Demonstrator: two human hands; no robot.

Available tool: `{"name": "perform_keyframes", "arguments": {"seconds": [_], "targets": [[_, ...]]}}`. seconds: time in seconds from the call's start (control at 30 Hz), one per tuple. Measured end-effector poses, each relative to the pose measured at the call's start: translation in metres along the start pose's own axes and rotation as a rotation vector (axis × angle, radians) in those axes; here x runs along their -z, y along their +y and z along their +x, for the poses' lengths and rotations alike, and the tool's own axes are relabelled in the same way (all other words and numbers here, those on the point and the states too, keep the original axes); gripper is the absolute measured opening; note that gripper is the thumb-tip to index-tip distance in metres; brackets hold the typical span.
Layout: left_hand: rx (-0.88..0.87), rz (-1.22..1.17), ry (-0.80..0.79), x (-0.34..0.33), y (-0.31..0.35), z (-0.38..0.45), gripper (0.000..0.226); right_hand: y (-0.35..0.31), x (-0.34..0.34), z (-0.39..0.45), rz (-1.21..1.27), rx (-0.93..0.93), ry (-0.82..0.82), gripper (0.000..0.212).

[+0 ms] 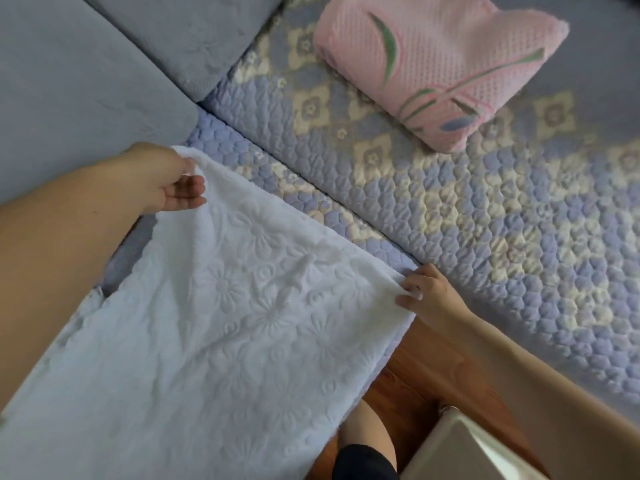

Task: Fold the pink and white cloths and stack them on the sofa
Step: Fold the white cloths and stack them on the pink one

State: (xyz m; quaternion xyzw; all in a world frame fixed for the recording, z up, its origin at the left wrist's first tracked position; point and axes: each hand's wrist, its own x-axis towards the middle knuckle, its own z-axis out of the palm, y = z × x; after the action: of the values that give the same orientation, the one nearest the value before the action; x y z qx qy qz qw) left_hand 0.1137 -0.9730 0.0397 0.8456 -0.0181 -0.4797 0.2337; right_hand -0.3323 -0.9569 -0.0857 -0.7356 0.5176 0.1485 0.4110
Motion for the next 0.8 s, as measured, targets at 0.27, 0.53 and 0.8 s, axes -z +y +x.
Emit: {"name": "perform_keyframes", "arguments": {"seconds": [0.27, 0.53, 0.8], "targets": [[-0.193, -0.101, 0.028, 0.004, -0.003, -0.008, 0.019, 0.013, 0.005, -0.019, 0.209, -0.244, 0.132, 0.021], [-0.508, 0.309, -0.058, -0.042, -0.064, 0.011, 0.084, 0.001, 0.004, -0.011, 0.378, -0.445, 0.221, 0.027], [-0.622, 0.744, 0.289, -0.076, -0.324, -0.111, 0.062, -0.147, -0.079, -0.015, -0.167, 0.39, 0.332, 0.052]]}}
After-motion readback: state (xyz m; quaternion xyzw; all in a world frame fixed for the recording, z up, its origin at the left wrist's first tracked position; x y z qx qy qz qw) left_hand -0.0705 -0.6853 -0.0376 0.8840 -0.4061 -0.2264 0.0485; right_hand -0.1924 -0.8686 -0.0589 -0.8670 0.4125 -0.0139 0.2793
